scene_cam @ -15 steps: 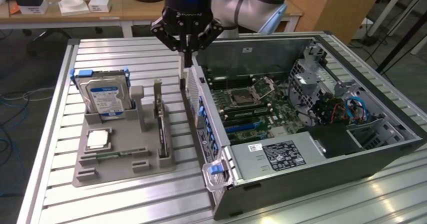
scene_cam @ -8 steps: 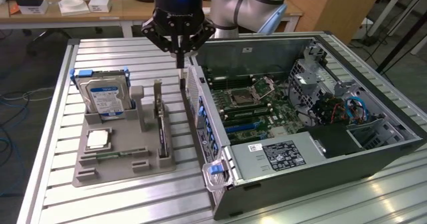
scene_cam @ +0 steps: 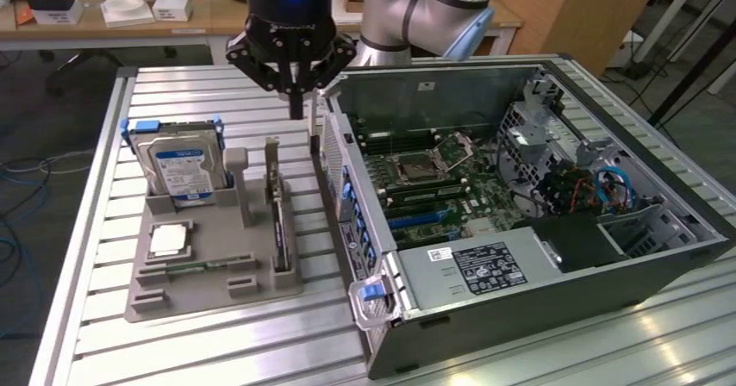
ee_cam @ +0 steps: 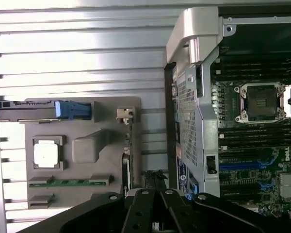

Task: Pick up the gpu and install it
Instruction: 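Reach for the gpu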

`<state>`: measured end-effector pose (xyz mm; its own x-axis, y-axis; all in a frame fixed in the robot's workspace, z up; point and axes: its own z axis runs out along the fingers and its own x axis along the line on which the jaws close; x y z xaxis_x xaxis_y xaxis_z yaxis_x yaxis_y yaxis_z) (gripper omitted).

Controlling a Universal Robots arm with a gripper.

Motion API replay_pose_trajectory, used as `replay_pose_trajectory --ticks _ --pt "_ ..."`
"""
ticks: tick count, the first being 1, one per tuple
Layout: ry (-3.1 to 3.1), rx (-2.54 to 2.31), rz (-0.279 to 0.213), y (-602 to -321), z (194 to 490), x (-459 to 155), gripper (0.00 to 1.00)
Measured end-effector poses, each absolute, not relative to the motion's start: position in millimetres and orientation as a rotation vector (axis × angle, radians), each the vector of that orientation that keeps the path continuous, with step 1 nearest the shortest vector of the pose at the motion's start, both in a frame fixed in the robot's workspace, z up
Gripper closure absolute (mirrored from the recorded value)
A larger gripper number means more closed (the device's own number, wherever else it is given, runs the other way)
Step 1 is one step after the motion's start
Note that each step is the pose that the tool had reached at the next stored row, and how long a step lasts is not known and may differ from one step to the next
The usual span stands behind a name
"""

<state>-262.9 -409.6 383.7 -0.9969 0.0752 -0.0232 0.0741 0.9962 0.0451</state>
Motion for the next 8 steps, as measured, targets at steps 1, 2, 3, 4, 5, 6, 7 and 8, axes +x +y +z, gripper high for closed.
replay_pose_trajectory --ticks 1,2,3,4,5,6,7,8 --pt "3.114 0.117 0.069 -410 384 -265 0.89" --pt "3.114 0.117 0.069 -410 384 -268 0.89" --pt "3.114 0.117 0.069 -410 383 -270 0.89" --pt "3.114 0.117 0.069 -410 383 -272 0.89" --pt "3.114 0.117 0.069 -410 383 -274 0.89" --pt "3.114 0.117 0.069 -410 383 -276 0.89" --pt "3.114 0.117 0.069 -410 383 -278 0.89" --pt "3.114 0.117 0.069 -410 383 -280 0.89"
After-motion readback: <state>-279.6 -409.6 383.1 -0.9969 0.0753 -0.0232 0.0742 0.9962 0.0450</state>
